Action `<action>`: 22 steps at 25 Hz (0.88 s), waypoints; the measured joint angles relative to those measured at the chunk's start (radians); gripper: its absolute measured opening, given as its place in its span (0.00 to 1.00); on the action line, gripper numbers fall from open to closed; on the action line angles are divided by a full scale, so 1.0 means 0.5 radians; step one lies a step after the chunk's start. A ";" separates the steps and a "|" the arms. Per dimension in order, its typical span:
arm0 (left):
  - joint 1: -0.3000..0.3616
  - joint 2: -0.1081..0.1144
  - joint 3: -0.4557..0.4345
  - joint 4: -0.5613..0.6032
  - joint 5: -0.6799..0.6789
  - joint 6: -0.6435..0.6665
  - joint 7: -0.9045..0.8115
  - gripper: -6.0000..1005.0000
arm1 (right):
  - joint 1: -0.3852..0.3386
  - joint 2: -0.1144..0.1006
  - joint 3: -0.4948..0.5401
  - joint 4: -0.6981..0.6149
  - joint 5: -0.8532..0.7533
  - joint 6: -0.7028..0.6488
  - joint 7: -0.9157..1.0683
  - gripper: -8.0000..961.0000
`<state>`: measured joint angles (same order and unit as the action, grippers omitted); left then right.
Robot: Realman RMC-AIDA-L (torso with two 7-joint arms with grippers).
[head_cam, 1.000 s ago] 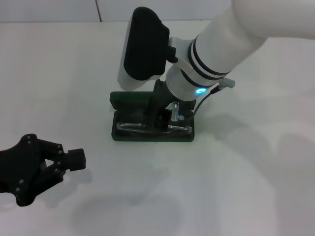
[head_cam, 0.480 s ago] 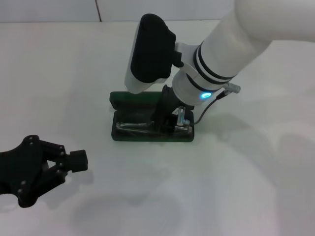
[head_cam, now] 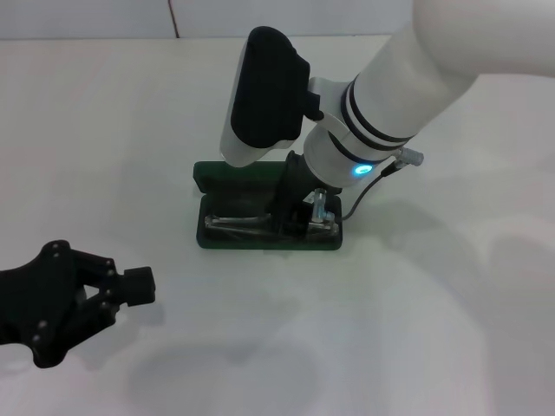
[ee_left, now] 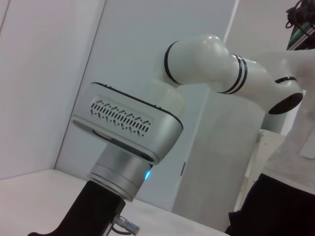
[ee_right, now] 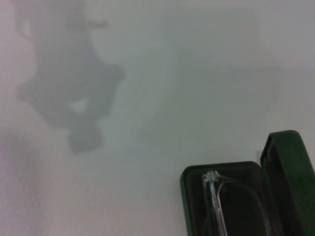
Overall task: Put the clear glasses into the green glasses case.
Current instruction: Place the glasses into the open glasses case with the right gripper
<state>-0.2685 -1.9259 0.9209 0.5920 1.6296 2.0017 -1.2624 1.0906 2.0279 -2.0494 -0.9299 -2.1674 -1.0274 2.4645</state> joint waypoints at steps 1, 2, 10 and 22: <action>0.000 -0.001 0.000 0.000 0.001 0.000 0.001 0.06 | 0.000 0.000 0.000 0.001 0.000 0.002 0.000 0.20; 0.000 -0.001 0.000 0.000 0.001 0.000 0.003 0.06 | -0.001 0.000 0.000 0.003 0.000 0.005 -0.001 0.20; -0.001 -0.006 -0.001 0.000 0.016 0.000 0.021 0.06 | -0.006 0.000 -0.003 0.028 0.017 0.014 -0.008 0.20; -0.009 -0.008 -0.001 -0.002 0.023 0.000 0.021 0.06 | -0.006 0.000 -0.028 0.084 0.104 0.040 -0.062 0.20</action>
<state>-0.2730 -1.9299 0.9203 0.5909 1.6412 2.0017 -1.2517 1.0876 2.0278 -2.0635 -0.8881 -2.1152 -1.0073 2.4336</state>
